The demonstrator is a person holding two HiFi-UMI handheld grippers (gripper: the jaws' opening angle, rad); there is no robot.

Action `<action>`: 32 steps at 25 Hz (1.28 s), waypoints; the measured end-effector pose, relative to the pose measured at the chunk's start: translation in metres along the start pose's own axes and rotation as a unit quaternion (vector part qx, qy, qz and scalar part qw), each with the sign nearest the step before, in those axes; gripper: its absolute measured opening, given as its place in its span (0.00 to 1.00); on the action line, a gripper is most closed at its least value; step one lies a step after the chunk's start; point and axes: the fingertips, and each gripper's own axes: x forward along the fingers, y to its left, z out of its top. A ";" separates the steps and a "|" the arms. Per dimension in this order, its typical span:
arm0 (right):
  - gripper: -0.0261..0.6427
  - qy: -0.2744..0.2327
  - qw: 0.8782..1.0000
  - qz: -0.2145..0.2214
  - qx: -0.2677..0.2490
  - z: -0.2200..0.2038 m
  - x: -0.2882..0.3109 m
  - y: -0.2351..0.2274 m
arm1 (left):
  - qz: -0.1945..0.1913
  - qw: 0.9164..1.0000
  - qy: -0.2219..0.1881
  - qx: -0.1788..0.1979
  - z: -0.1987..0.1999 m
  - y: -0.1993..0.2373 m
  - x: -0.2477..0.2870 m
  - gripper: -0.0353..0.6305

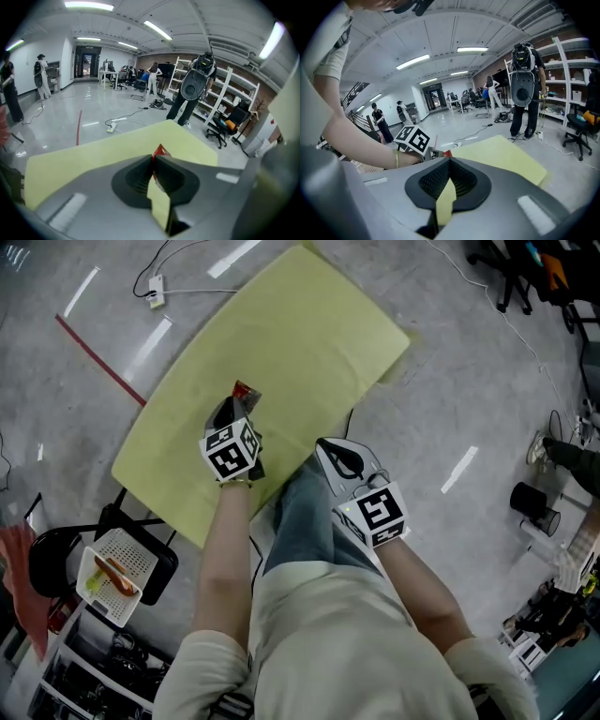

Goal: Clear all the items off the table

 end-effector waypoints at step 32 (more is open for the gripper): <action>0.03 -0.083 0.995 -0.027 -0.049 0.001 -0.119 0.135 | -0.079 0.996 -0.049 0.002 -0.050 0.003 -0.249 0.09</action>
